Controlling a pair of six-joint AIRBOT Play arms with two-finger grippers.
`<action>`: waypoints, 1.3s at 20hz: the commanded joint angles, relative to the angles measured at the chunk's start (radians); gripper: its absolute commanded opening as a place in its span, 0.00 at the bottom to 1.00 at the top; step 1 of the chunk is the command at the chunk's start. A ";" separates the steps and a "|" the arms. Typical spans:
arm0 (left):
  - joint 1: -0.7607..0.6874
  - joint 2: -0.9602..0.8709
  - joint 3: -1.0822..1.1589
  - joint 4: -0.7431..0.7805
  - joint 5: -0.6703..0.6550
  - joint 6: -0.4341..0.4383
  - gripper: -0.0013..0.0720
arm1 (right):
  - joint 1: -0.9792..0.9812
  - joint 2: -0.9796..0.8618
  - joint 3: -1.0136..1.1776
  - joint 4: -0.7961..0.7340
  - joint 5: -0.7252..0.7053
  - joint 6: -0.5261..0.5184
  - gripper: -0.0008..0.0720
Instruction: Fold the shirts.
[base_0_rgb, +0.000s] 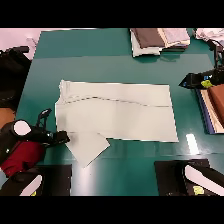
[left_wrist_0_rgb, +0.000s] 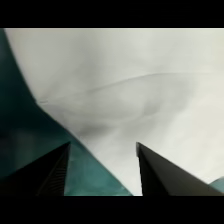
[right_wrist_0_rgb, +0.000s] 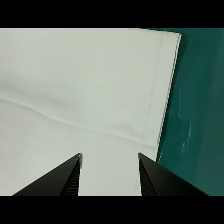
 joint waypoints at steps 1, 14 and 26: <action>0.000 0.009 -0.060 -0.102 0.078 0.000 0.68 | 0.001 0.003 0.000 0.000 0.013 0.000 0.57; 0.000 0.014 0.144 -0.086 -0.017 0.123 0.05 | -0.330 0.124 -0.489 -0.011 0.126 -0.070 0.82; 0.000 0.014 0.144 -0.083 -0.006 0.132 0.05 | -0.197 0.127 -0.776 0.025 0.012 -0.050 0.31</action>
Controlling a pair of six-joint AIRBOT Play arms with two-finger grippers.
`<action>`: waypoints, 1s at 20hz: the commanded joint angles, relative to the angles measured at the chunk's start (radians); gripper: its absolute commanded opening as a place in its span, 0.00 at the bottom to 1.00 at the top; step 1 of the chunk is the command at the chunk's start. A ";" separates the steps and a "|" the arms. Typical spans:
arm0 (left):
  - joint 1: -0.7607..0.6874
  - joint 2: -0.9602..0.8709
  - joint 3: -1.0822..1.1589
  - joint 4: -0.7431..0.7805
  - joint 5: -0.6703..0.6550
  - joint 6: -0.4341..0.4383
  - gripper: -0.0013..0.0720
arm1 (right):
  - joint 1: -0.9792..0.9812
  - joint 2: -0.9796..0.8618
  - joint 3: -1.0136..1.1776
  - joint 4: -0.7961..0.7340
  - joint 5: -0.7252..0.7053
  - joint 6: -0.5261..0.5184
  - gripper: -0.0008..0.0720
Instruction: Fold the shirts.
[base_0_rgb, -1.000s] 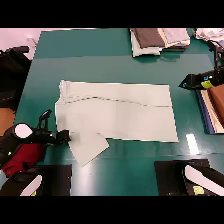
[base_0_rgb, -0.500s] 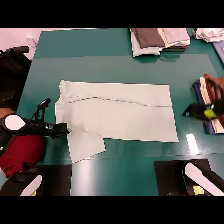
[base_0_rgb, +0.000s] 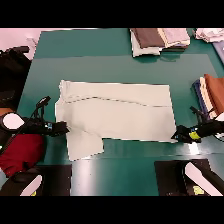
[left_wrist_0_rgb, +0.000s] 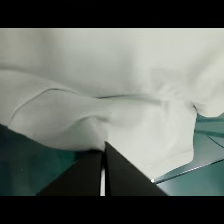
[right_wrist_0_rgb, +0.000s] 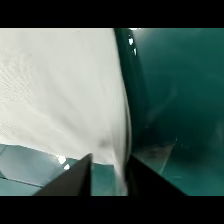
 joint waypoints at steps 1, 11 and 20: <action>0.000 0.001 0.002 0.007 -0.016 0.007 0.05 | 0.101 0.000 -0.011 -0.006 -0.038 0.008 0.18; 0.000 0.288 0.025 0.089 -0.398 -0.033 0.05 | 0.229 0.156 0.227 -0.029 0.180 0.009 0.04; 0.000 0.107 0.173 0.148 -0.208 0.052 0.05 | 0.229 0.111 0.413 -0.160 0.167 0.035 0.04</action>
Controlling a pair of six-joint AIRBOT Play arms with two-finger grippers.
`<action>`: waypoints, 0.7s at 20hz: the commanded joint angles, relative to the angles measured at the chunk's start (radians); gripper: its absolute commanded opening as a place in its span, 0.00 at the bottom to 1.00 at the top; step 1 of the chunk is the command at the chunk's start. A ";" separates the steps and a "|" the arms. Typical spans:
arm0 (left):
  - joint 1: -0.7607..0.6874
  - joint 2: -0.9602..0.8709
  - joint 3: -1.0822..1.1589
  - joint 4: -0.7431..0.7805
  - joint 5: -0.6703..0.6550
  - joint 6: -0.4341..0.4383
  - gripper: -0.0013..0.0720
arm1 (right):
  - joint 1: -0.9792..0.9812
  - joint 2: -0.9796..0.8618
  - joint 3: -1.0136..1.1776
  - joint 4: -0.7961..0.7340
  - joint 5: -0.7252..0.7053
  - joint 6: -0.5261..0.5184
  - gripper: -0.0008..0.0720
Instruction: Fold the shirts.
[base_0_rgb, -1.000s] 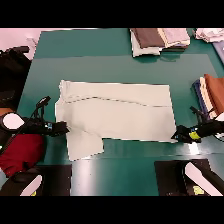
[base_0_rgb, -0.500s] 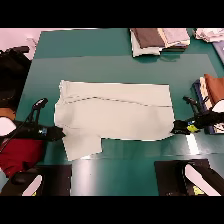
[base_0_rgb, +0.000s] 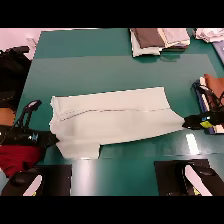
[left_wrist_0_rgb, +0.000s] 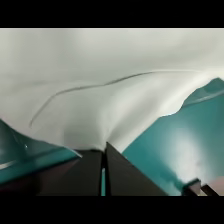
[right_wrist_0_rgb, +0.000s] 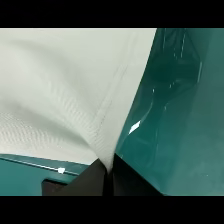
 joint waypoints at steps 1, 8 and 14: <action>0.001 -0.150 0.077 0.078 0.158 0.055 0.05 | 0.001 -0.121 0.101 -0.018 -0.054 0.005 0.04; 0.001 -0.547 0.306 0.185 0.386 0.055 0.05 | 0.018 -0.519 0.395 -0.017 -0.104 0.027 0.04; 0.001 -0.674 0.344 0.177 0.523 0.051 0.05 | 0.121 -0.756 0.632 0.015 -0.119 0.030 0.04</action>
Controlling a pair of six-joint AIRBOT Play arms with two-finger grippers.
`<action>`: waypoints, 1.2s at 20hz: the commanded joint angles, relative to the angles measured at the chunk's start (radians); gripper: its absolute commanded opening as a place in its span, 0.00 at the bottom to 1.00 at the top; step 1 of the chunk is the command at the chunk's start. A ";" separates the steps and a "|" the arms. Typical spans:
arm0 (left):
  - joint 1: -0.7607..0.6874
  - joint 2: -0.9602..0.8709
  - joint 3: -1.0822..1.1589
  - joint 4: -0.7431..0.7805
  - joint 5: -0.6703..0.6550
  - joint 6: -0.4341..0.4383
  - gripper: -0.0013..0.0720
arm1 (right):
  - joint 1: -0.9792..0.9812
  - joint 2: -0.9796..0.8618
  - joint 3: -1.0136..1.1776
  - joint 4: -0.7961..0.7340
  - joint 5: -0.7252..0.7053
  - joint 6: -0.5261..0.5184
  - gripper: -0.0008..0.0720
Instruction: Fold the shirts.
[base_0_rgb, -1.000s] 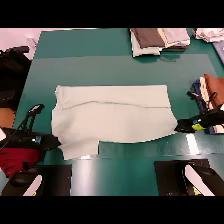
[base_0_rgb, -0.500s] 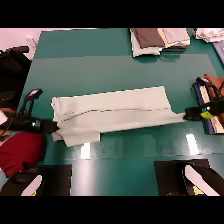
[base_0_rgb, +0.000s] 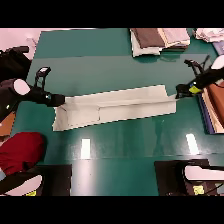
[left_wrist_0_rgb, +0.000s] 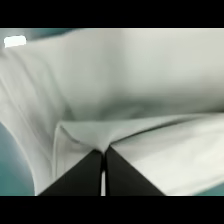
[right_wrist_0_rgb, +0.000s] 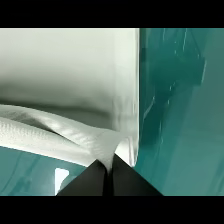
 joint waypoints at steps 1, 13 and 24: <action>0.001 -0.058 0.020 0.002 0.074 -0.001 0.05 | 0.053 -0.138 0.142 0.069 -0.011 0.003 0.04; 0.001 -0.040 0.119 -0.020 -0.060 -0.028 0.66 | -0.056 -0.240 0.254 0.185 0.056 -0.051 0.63; -0.186 -0.058 0.121 -0.208 0.121 -0.069 0.05 | -0.209 -0.273 -0.129 0.525 -0.106 -0.213 0.70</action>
